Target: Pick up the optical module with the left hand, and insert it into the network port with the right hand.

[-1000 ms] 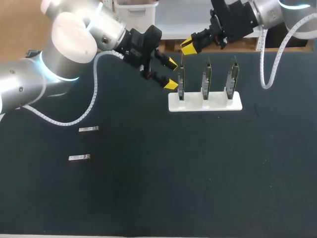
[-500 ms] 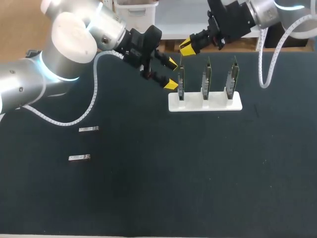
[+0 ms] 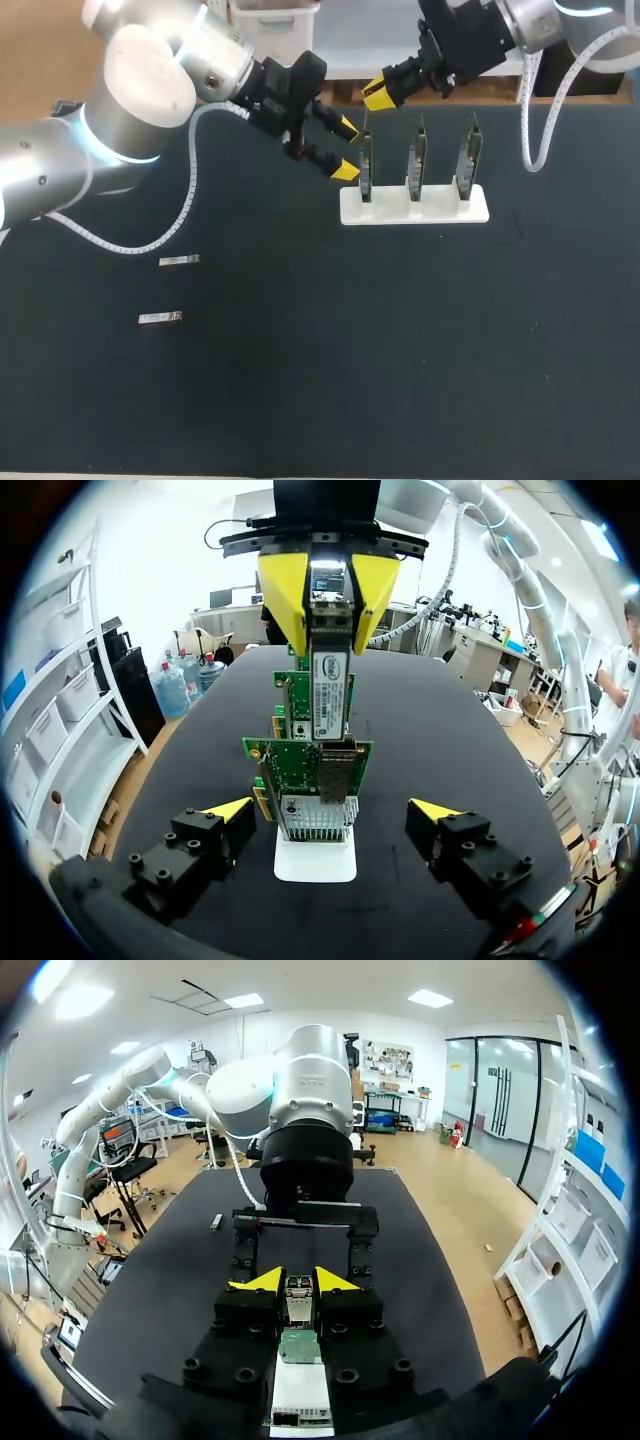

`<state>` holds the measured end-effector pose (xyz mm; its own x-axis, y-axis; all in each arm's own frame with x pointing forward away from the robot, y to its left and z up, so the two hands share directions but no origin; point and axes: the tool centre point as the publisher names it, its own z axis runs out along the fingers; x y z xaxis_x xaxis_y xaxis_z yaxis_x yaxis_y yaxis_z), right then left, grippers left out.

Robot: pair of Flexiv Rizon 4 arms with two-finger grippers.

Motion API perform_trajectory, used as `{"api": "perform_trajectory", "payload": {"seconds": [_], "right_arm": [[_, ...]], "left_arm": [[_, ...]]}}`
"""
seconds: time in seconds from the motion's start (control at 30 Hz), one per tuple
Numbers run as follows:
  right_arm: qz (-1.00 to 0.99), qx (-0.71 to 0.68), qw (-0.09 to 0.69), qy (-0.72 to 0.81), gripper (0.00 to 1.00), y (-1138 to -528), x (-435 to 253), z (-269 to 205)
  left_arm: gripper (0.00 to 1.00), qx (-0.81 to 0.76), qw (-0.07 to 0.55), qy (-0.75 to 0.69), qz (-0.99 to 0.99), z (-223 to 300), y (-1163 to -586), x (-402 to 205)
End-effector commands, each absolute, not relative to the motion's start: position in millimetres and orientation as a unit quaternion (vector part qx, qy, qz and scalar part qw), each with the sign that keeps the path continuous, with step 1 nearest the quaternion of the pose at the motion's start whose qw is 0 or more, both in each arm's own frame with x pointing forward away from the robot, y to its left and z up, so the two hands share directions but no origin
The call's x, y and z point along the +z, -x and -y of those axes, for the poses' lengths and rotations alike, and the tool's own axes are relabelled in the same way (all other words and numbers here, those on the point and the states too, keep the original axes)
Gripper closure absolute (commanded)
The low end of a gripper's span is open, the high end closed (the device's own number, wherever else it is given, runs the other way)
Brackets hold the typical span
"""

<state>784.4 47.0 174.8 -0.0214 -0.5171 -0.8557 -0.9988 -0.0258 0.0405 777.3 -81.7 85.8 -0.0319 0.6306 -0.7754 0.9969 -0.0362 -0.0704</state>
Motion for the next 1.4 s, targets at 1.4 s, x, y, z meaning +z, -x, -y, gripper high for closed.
{"api": "perform_trajectory", "payload": {"seconds": [1.4], "right_arm": [[-0.604,0.351,0.333,0.633,1.00,-776.6,176.2,-47.8]], "left_arm": [[0.00,-0.331,0.276,-0.639,-0.638,82.1,-776.7,85.9]]}}
